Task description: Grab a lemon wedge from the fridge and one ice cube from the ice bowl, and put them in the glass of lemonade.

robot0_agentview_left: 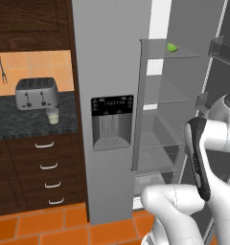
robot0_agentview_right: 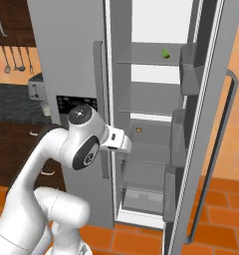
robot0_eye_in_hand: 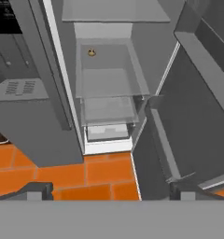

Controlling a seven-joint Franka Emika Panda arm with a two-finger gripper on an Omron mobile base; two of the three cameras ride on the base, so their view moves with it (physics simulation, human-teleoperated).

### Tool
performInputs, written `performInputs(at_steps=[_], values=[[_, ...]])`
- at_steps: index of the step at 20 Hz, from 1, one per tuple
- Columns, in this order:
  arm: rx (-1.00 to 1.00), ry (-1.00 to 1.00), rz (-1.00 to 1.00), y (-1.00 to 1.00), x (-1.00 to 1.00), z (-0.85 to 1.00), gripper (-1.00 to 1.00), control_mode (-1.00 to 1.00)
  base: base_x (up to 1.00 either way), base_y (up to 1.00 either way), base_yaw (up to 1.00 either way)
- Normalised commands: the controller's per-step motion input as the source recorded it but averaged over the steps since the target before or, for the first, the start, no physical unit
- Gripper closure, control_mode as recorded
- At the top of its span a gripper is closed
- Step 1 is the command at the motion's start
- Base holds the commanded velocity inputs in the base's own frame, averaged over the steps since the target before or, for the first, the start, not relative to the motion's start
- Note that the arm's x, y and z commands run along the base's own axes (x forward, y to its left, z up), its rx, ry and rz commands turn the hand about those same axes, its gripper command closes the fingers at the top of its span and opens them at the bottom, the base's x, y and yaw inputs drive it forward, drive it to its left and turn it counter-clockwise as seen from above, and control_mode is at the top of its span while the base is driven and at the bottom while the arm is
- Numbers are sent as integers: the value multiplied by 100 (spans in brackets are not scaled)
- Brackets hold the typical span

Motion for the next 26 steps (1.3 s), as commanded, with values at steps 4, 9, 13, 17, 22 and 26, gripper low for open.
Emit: performInputs(at_steps=[4,9,13,17,22,26], values=[[16,0,-2,44,-89,65,-100,-100,0,0,0],[7,-2,-1,24,-97,52,-100,-100,0,0,0],[0,-22,-4,51,-46,32,-100,-100,0,0,0],[-2,-6,-1,14,-30,12,-100,-100,0,0,0],[0,0,0,1,3,0,-100,-100,0,0,0],[1,0,15,-21,94,0,-100,-100,0,0,0]])
